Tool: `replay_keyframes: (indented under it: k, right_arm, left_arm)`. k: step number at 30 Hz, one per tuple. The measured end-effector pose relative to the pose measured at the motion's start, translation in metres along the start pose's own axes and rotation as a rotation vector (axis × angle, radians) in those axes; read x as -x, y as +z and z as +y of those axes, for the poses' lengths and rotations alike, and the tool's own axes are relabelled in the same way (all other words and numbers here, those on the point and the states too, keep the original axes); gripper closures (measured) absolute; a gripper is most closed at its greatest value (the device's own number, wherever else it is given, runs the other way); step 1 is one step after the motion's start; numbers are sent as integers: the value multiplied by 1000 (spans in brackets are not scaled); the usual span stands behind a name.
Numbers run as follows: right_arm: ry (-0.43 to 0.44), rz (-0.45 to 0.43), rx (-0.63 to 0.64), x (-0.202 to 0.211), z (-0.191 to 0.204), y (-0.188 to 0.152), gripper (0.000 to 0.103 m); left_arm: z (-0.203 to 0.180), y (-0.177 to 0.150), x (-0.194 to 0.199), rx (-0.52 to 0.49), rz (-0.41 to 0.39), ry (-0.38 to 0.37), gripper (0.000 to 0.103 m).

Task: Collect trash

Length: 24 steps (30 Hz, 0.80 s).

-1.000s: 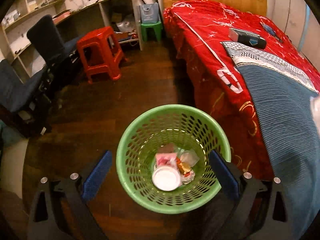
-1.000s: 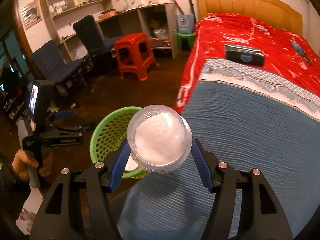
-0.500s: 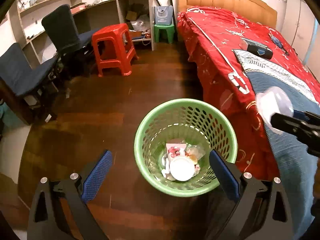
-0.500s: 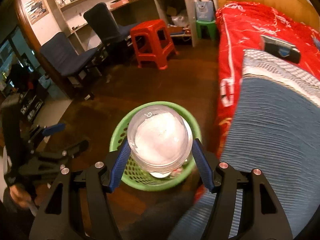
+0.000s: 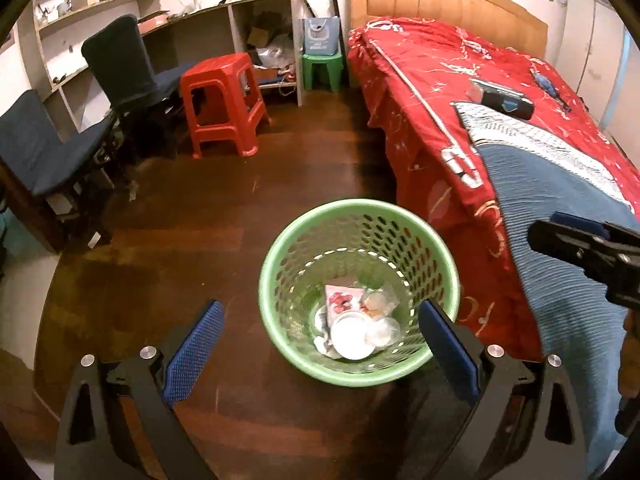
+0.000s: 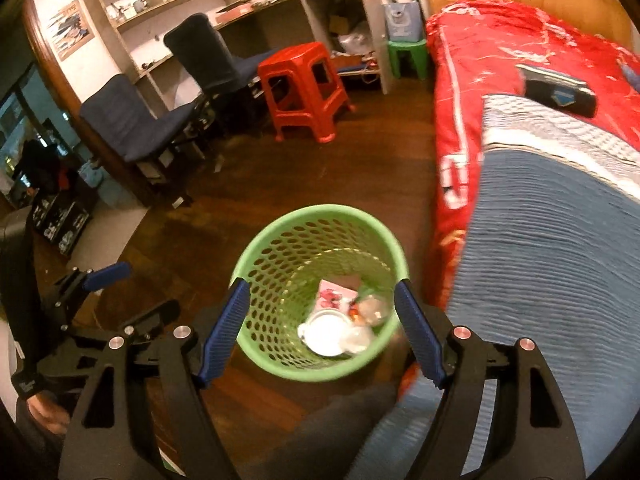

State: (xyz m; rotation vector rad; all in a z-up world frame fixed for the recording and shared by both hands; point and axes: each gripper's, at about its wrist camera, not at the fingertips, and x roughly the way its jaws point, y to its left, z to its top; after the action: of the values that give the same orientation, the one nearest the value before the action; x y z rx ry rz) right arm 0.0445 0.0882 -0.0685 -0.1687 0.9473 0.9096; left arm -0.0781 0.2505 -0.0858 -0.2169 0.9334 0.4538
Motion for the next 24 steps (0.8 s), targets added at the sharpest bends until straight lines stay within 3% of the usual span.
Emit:
replay_keyframes:
  k: [10, 24]
  right_arm:
    - [-199, -35, -17, 65, -30, -36, 18]
    - [-317, -109, -150, 142, -69, -96, 11]
  left_arm:
    - [-48, 5, 27, -10, -46, -52, 8]
    - [-112, -2, 74, -54, -110, -147, 7]
